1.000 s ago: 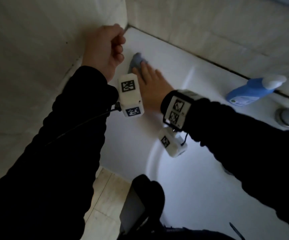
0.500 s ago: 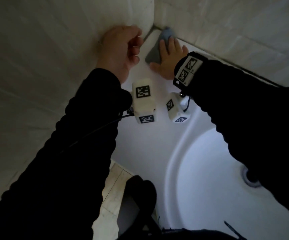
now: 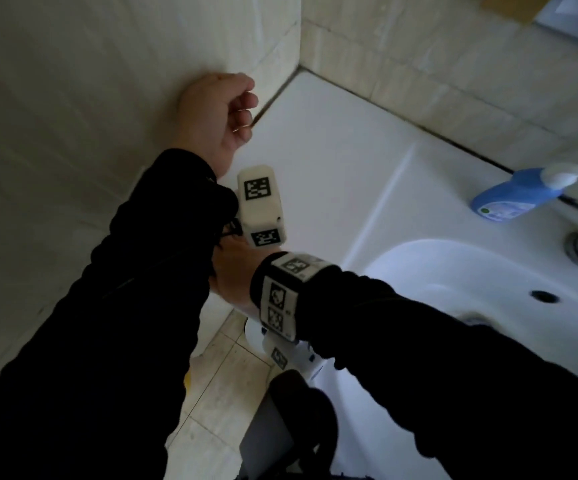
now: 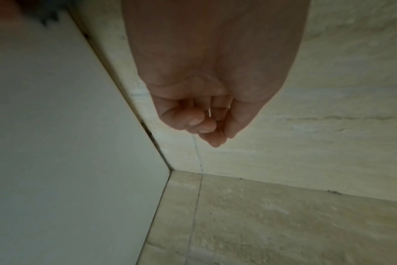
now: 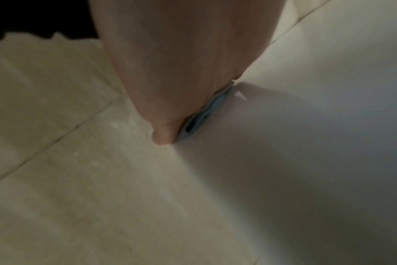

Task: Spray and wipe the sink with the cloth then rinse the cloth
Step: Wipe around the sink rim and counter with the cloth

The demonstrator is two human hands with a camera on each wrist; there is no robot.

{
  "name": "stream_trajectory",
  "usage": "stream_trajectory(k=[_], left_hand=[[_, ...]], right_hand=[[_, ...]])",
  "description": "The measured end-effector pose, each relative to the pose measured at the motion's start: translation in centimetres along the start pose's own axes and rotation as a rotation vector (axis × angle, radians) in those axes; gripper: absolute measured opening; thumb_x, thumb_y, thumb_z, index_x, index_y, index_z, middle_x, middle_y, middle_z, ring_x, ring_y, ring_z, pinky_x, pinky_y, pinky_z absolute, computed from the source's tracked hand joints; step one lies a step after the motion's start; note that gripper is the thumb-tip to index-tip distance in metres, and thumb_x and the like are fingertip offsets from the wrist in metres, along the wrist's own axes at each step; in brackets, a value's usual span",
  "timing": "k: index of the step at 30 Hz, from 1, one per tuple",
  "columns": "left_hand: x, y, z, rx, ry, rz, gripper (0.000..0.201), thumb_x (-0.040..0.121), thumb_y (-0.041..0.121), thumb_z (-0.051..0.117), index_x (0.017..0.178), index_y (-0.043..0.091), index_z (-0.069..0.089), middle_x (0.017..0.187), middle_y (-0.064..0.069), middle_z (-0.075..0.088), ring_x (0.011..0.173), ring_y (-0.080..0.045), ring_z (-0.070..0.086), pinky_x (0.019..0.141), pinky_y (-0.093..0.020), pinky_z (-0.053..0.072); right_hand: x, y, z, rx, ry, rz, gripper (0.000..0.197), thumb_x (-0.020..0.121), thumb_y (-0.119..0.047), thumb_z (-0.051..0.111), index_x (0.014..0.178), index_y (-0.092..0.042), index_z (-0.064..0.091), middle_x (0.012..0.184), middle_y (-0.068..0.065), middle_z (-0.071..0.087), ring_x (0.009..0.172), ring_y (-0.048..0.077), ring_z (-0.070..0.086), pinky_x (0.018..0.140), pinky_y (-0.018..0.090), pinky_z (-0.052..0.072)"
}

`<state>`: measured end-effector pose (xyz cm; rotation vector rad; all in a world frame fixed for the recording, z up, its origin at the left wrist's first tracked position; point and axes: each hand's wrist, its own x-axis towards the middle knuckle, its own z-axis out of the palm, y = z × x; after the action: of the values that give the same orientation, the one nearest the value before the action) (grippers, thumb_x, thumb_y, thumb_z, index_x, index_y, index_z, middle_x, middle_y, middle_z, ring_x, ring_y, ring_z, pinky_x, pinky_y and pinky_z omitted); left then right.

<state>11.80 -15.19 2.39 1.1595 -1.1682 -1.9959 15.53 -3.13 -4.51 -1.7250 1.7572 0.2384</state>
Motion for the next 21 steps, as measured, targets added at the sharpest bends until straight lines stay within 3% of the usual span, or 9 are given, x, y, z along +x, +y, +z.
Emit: stream_trajectory(k=[2,4,7,10,13,18,21], left_hand=[[-0.7,-0.2,-0.3,-0.002,0.017,0.001,0.016,0.086,0.016,0.051,0.07,0.016,0.053,0.044,0.008,0.054,0.038,-0.005,0.039,0.038,-0.015,0.027],[-1.5,-0.5,-0.8,0.0,0.023,-0.005,0.017,0.086,0.017,0.051,0.069,0.017,0.053,0.044,0.009,0.054,0.038,-0.004,0.039,0.038,-0.015,0.028],[-2.8,-1.4,-1.7,0.008,0.028,-0.001,0.016,0.085,0.017,0.051,0.069,0.018,0.052,0.044,0.01,0.054,0.04,-0.004,0.038,0.039,-0.015,0.028],[-4.0,-2.4,-2.3,0.015,0.035,-0.005,0.016,0.085,0.016,0.05,0.069,0.018,0.052,0.044,0.009,0.055,0.04,-0.004,0.039,0.038,-0.016,0.027],[-5.2,-3.6,-2.7,0.004,0.032,-0.003,0.017,0.084,0.016,0.051,0.067,0.018,0.053,0.045,0.008,0.056,0.039,-0.004,0.04,0.038,-0.016,0.028],[-7.4,-5.6,-2.4,0.018,0.033,0.01,0.014,0.081,0.015,0.055,0.067,0.017,0.056,0.049,0.006,0.057,0.041,-0.006,0.043,0.039,-0.014,0.032],[-8.3,-6.8,-1.7,0.057,0.024,0.006,0.01,0.08,0.015,0.056,0.07,0.017,0.057,0.052,0.005,0.058,0.043,-0.007,0.044,0.042,-0.015,0.035]], right_hand=[[-0.5,-0.6,1.1,-0.04,0.136,-0.107,0.062,0.094,-0.046,0.03,0.146,-0.013,0.019,0.155,0.01,0.021,0.142,0.033,0.018,0.117,0.049,0.018],[-1.5,-0.9,2.2,-0.14,0.178,-0.16,0.061,0.096,-0.045,0.027,0.147,-0.014,0.014,0.156,0.006,0.019,0.144,0.027,0.013,0.119,0.043,0.014],[-4.0,-0.7,2.7,-0.124,0.261,-0.181,0.06,0.096,-0.04,0.034,0.147,-0.013,0.017,0.157,0.007,0.018,0.145,0.028,0.011,0.119,0.045,0.013],[-5.6,1.1,3.5,-0.035,0.257,-0.047,0.068,0.091,-0.048,0.036,0.148,-0.019,0.011,0.159,0.007,0.009,0.146,0.027,0.003,0.119,0.043,0.005],[-7.5,4.2,4.0,-0.041,0.254,0.086,0.073,0.091,-0.056,0.025,0.148,-0.021,-0.005,0.16,0.008,-0.008,0.147,0.024,-0.008,0.119,0.043,-0.003],[-10.7,11.2,4.2,0.019,0.314,0.422,0.076,0.091,-0.057,0.025,0.147,-0.017,-0.008,0.159,0.012,-0.01,0.147,0.027,-0.004,0.118,0.047,0.002],[-11.5,12.1,4.6,0.07,0.342,0.519,0.077,0.091,-0.056,0.025,0.147,-0.015,-0.008,0.159,0.014,-0.008,0.147,0.03,-0.002,0.119,0.048,0.004]])
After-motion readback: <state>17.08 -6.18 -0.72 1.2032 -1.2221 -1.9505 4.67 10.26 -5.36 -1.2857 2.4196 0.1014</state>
